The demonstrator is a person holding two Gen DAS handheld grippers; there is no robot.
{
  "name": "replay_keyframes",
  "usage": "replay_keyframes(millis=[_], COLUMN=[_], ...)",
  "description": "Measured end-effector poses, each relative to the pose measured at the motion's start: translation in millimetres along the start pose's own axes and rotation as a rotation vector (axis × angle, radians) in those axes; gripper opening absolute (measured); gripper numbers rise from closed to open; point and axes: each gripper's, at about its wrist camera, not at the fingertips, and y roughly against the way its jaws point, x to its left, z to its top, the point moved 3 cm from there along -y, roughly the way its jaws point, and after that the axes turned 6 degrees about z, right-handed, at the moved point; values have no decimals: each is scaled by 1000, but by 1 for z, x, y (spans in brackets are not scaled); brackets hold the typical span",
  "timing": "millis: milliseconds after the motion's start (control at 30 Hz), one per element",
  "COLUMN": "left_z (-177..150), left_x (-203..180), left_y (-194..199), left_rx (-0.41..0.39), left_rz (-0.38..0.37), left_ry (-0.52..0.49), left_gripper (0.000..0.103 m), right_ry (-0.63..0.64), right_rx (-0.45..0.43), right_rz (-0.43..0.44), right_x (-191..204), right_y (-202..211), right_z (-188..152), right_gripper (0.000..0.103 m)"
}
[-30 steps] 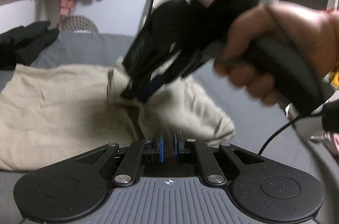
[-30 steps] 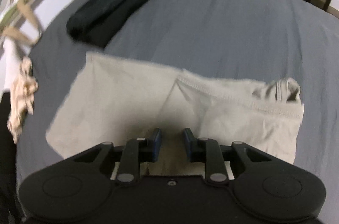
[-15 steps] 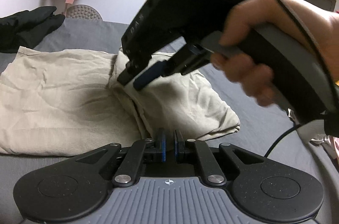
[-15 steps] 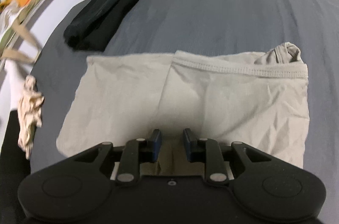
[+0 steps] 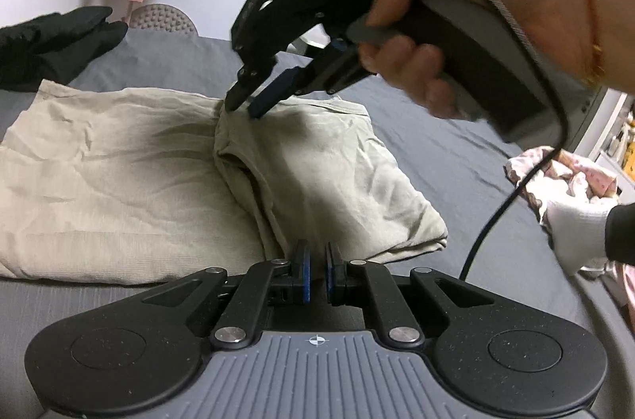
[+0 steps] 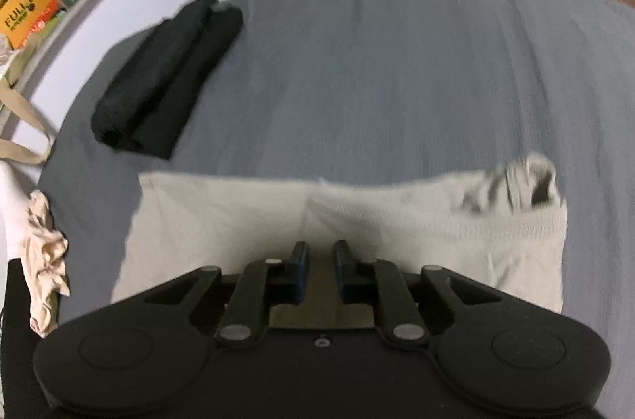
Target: Fold clothes
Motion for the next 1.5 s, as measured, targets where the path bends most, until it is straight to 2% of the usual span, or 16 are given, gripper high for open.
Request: replay_keyframes(millis=[167,333,367,433,467,633,733,767,833,900,933,1000,1067,1167,1333,1500], left_z=[-1,3,3,2,2,-1,-1,-1,1,5,7,12,16,17,25,35], left_x=[0,-12,-15,-18,-18,-20,-21,-21,-19,-15,-14,-10,-4,5,6,0], left_y=[2,13,14,16,17,21,22,24,27,34,39,43,41,30,7,-7], left_rx=[-11,-45,-47,-48,-47,-47,-51,-54,-67,-96,-110,-124,-123,-105,-69,-55], left_rz=[-1,34,52,78,83,110,131,138,153,161,155,153,167,198,206,258], left_ry=[-6,-61,-76,-85,-86,-126,-149,-154,-157,-146,-133,-113,-105,-109,-125,-166], left_gripper=[7,7,7,7,7,7,7,7,7,7,7,7,7,7,7,7], right_ry=[8,-15,-8,42,68,194,259,279,320,346,351,296,207,127,-5,-138], right_rx=[9,-6,-10,4,11,45,23,24,25,30,35,32,4,-30,-87,-143], right_rz=[-42,-2,12,16,18,27,-46,-76,-135,-182,-199,-186,-122,-63,36,134], right_x=[-4,-6,-5,4,8,30,48,54,66,71,69,55,35,18,-9,-36], right_y=[-18,-13,-8,0,4,24,16,11,1,-7,-9,-6,3,10,21,33], right_z=[6,9,9,0,-5,-27,-31,-34,-39,-42,-43,-44,-44,-46,-48,-50], right_gripper=[17,18,21,37,50,53,58,63,61,35,32,26,21,17,17,17])
